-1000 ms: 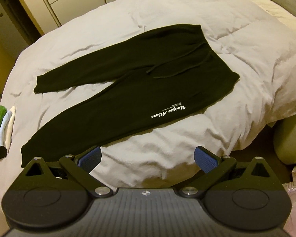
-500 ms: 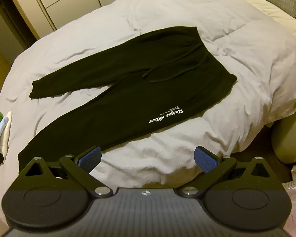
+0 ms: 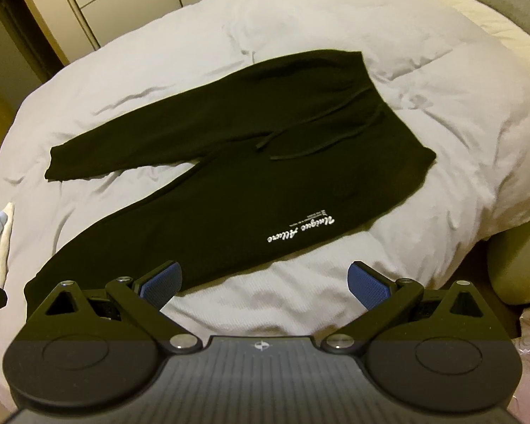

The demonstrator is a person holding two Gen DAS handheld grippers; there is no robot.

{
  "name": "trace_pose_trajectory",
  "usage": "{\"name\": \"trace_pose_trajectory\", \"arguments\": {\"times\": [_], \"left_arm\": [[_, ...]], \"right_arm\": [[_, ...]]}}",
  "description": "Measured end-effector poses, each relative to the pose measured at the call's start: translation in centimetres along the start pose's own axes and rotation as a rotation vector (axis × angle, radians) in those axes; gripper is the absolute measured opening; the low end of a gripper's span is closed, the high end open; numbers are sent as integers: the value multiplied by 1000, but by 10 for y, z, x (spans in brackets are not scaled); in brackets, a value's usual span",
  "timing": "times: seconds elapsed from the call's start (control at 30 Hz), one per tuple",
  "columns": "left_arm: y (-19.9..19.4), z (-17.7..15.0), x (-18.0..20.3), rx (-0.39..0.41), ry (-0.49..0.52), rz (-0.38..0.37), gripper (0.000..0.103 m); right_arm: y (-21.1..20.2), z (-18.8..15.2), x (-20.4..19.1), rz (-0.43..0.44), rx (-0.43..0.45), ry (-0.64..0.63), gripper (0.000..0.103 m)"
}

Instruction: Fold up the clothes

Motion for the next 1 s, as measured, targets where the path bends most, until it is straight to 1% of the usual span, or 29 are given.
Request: {"name": "trace_pose_trajectory", "arguments": {"times": [0.17, 0.3, 0.47, 0.57, 0.6, 0.67, 0.7, 0.73, 0.77, 0.87, 1.0], "left_arm": [[28, 25, 4, -41, -17, 8, 86], [57, 50, 18, -74, -13, -1, 86], [97, 85, 44, -109, -3, -35, 86], [121, 108, 62, -120, 10, -62, 85], [129, 115, 67, -119, 14, -70, 84], [146, 130, 77, -118, 22, -91, 78], [155, 137, 81, -119, 28, -100, 76], [164, 145, 85, -118, 33, -108, 71], [174, 152, 89, -117, 39, -116, 66], [201, 174, 96, -111, 53, -132, 61], [235, 205, 105, -109, 56, -134, 59]], "right_arm": [[30, 27, -5, 0, -49, -19, 103], [54, 54, -2, -10, -87, -21, 103], [88, 92, 11, -31, -138, -22, 103], [102, 113, 19, -8, -148, -35, 103], [107, 120, 22, 6, -148, -43, 102], [118, 135, 28, 27, -143, -66, 97], [125, 142, 31, 36, -140, -76, 90], [131, 149, 34, 46, -136, -86, 81], [137, 156, 36, 57, -134, -99, 79], [157, 178, 43, 78, -118, -151, 76], [185, 209, 48, 79, -132, -222, 74]]}}
Point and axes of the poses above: each gripper's, at about its wrist camera, not at the fingertips, and y roughly the way its jaws point, x to its right, z to its top, the point moved 3 cm from there along y, roughly the way its jaws point, and after that the axes turned 12 degrees about y, right-handed, at the moved point
